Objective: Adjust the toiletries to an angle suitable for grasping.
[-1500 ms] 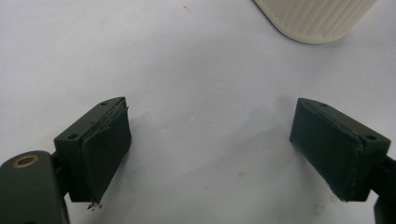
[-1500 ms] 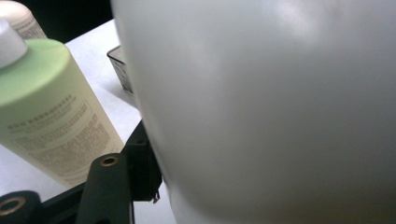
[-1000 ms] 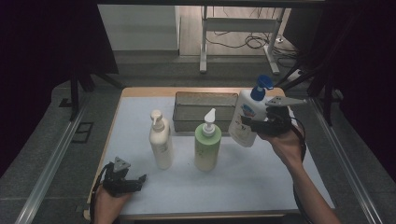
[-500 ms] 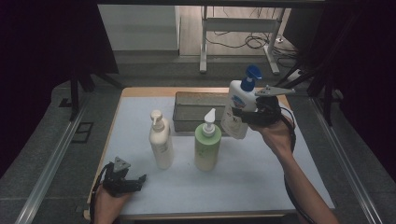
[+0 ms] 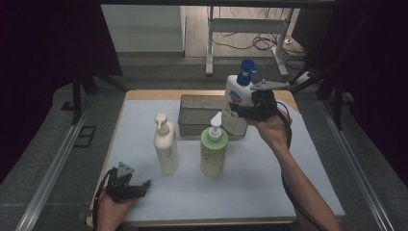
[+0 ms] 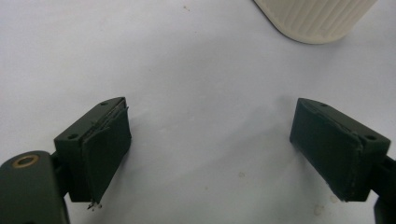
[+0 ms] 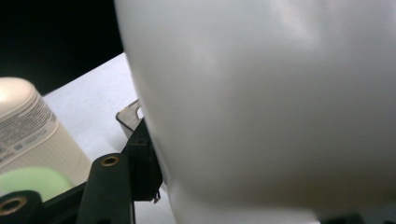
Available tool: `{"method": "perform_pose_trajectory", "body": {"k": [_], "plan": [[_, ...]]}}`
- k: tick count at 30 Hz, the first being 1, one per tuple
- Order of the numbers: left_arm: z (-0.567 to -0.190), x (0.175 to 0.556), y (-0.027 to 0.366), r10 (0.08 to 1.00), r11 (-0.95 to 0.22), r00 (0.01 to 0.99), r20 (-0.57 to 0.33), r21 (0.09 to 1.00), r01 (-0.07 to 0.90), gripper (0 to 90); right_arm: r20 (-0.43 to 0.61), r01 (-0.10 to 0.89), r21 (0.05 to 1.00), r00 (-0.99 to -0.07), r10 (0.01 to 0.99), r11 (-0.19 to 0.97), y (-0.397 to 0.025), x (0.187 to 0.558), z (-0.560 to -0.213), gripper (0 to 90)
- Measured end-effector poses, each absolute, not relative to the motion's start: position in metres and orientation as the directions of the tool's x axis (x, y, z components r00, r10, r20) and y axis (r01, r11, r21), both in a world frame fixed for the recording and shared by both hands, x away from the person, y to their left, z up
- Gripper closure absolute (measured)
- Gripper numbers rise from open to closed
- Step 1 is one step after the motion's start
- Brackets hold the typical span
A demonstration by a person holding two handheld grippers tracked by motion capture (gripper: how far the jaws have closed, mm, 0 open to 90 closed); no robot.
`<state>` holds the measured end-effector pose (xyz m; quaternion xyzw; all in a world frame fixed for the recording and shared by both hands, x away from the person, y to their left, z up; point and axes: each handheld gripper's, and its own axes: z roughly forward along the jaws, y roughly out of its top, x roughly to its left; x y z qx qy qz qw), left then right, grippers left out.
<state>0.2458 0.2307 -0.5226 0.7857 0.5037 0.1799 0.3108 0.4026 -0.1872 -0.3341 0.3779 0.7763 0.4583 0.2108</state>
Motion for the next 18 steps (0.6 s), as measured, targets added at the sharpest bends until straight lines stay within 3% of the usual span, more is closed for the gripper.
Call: {"method": "perform_pose_trajectory", "body": {"k": [18], "plan": [[-0.523, 0.246, 0.231, 0.903, -0.299, 0.429, -0.031, 0.669, 0.68, 12.1, 0.02, 0.395, 0.876, -0.602, 0.798, 0.275, -0.161, 0.436, -0.331, 41.7]]}}
